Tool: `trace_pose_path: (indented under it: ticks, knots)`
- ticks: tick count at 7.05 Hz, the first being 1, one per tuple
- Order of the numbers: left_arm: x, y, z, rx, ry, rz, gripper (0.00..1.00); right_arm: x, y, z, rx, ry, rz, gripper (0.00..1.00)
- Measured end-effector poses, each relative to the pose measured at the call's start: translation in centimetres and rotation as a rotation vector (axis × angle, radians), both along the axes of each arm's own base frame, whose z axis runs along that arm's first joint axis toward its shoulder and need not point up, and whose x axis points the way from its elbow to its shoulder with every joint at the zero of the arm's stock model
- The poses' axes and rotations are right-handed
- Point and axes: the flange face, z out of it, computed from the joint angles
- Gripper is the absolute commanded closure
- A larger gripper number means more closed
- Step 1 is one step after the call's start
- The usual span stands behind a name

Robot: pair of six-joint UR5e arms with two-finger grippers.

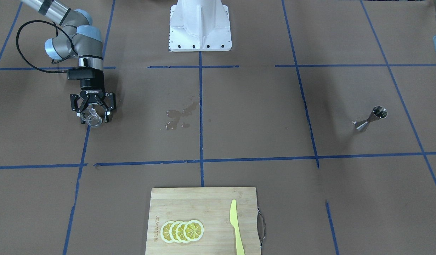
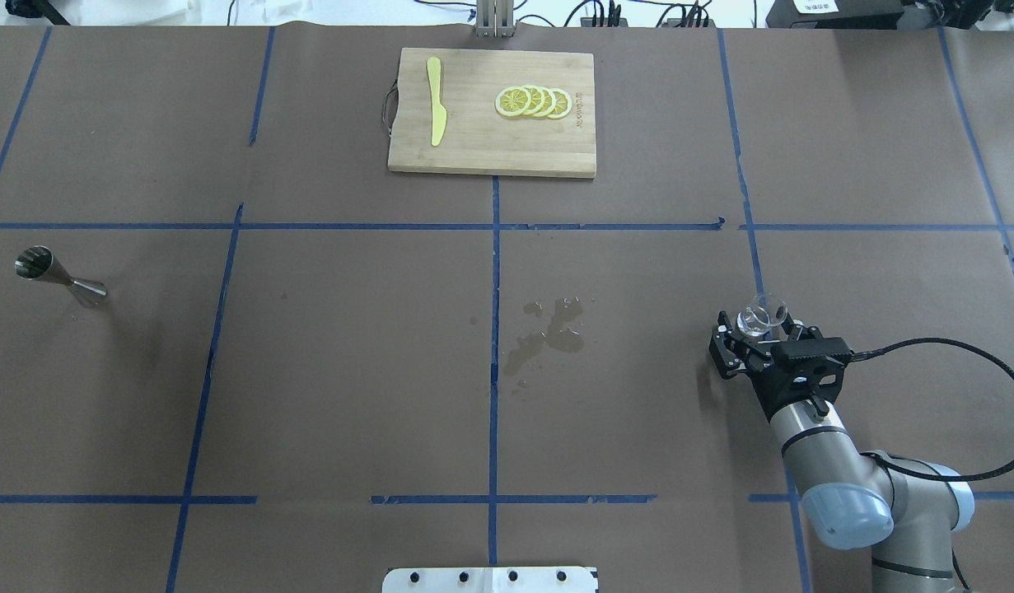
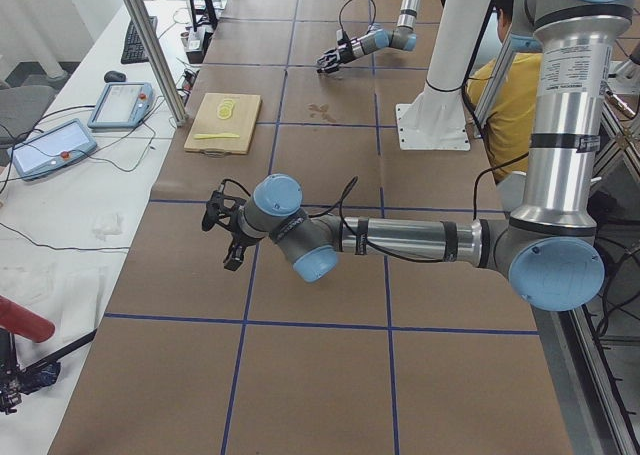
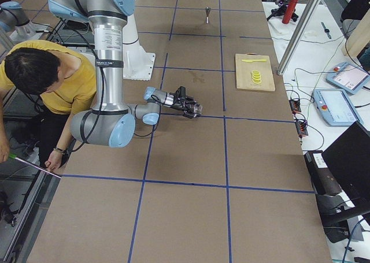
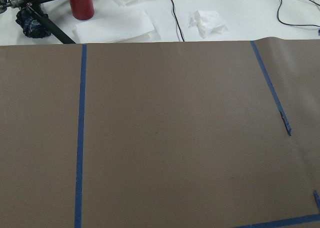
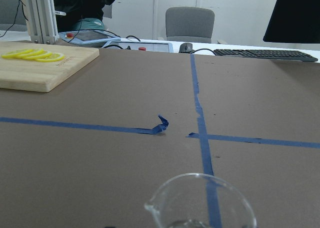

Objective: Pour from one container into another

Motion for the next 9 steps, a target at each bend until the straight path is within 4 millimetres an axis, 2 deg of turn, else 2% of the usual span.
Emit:
trace_pose_path:
  ticks: [2, 3, 6, 7, 9]
  knots:
    - [0.0, 0.0, -0.1, 0.001, 0.000, 0.000, 0.00, -0.2, 1.3, -0.7, 0.020, -0.010, 0.000, 0.00]
    - [0.0, 0.0, -0.1, 0.002, 0.000, 0.000, 0.00, 0.2, 2.6, -0.8, 0.034, -0.008, -0.005, 0.00]
    - [0.0, 0.0, -0.2, 0.003, 0.000, 0.000, 0.00, 2.4, 6.2, -0.2, 0.061, -0.006, -0.033, 0.00]
    - [0.0, 0.0, -0.2, 0.004, 0.001, 0.000, 0.00, 5.1, 7.3, 0.9, 0.062, -0.039, -0.055, 0.00]
    - [0.0, 0.0, -0.1, 0.002, 0.000, 0.000, 0.00, 12.7, 8.4, 5.0, 0.052, -0.090, -0.109, 0.00]
